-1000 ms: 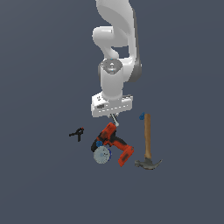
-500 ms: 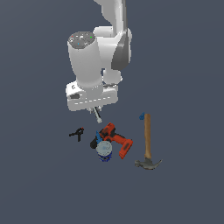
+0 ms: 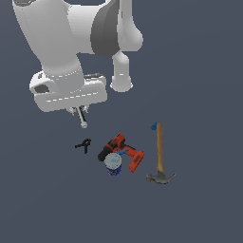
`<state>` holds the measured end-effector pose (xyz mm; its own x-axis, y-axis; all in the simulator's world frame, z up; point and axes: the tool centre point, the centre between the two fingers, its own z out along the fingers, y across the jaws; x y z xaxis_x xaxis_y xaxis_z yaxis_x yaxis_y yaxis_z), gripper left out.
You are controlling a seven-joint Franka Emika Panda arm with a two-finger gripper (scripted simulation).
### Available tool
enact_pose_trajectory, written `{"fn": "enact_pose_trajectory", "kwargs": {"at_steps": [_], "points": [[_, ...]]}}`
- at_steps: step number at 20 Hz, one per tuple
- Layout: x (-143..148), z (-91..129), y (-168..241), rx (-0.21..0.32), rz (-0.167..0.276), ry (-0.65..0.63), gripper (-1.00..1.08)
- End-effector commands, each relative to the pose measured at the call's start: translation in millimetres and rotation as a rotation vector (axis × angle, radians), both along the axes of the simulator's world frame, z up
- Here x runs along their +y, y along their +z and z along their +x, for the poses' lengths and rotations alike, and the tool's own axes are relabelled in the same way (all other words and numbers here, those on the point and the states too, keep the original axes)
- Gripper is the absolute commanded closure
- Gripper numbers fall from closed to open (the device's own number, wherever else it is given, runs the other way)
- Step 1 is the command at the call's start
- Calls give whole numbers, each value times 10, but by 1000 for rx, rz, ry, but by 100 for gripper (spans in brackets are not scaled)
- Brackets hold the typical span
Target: Pick up a designated object from a clutter of objects.
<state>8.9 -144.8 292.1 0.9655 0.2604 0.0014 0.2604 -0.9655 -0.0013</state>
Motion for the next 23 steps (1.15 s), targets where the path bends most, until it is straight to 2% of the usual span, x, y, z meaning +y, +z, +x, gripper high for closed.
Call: {"fn": "enact_pose_trajectory", "kwargs": {"at_steps": [1, 11, 23], "points": [[-145, 71, 174, 1, 0, 1, 108], [-532, 284, 628, 1, -2, 1, 108], [-655, 366, 772, 1, -2, 1, 108]]}}
